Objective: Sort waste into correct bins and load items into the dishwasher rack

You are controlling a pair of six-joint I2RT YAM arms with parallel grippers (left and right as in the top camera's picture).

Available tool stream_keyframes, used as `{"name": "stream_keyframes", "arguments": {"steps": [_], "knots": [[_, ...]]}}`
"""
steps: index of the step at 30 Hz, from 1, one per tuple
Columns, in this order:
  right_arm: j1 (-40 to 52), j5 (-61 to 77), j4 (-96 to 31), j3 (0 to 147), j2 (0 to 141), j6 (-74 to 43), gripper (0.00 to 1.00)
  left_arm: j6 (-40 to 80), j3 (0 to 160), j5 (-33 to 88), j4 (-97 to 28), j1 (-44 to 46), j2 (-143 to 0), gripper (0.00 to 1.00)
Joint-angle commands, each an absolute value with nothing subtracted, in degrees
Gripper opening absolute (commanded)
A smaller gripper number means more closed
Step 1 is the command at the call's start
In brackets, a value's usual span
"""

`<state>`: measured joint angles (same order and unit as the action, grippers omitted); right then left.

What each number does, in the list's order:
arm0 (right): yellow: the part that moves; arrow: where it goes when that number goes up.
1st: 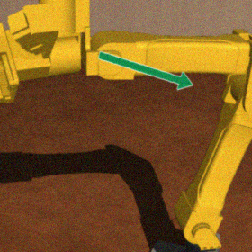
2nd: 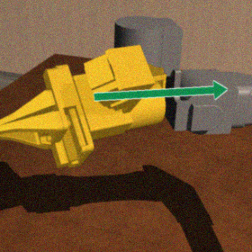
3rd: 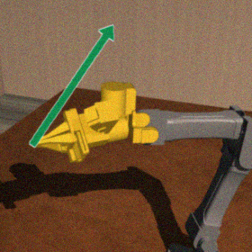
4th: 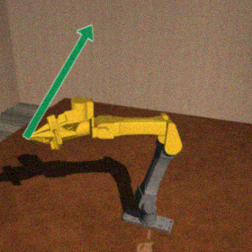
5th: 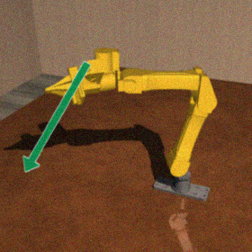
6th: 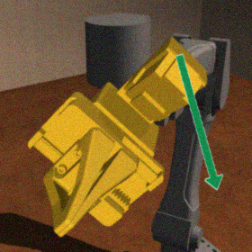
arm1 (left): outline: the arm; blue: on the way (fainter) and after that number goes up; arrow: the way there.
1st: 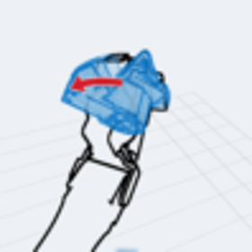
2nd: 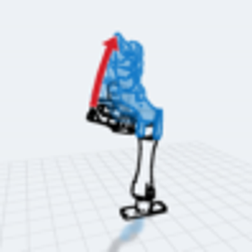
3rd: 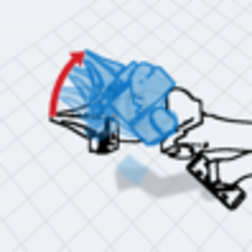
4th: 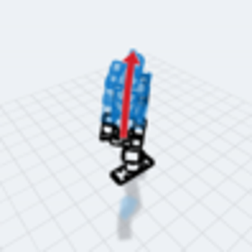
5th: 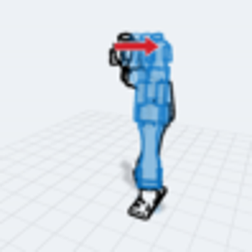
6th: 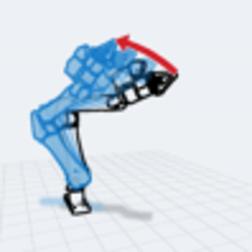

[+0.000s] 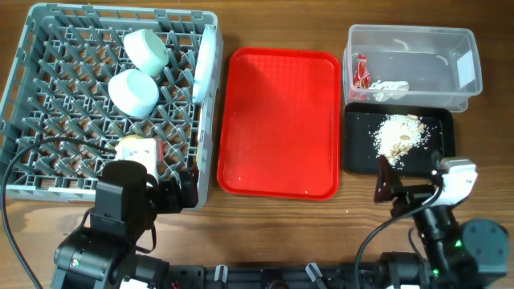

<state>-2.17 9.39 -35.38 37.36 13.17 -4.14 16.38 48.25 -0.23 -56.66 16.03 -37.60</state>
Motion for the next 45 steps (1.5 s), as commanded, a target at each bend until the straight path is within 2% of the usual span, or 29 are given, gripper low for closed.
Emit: {"name": "stream_keyframes", "arguments": {"steps": [1,10,15,22,45], "knots": [[-1.3,9.5,-24.8,25.6,5.2,-3.3,1.0,15.6,47.9,-1.2,-56.7,16.3,-37.6,1.0],[-0.9,9.8,3.8,7.5,0.2,-3.0,1.0,15.6,47.9,-1.2,-56.6,16.3,-37.6,1.0],[-0.9,7.8,15.1,0.3,0.2,-3.0,1.0,15.6,47.9,-1.2,-56.6,16.3,-37.6,1.0],[-0.8,7.1,-0.2,0.3,0.2,-1.7,1.0,15.6,47.9,-1.2,-56.6,16.3,-37.6,1.0],[-0.8,6.8,0.4,0.3,1.3,-1.5,1.0,15.6,47.9,-1.2,-56.6,16.3,-37.6,1.0]]}}
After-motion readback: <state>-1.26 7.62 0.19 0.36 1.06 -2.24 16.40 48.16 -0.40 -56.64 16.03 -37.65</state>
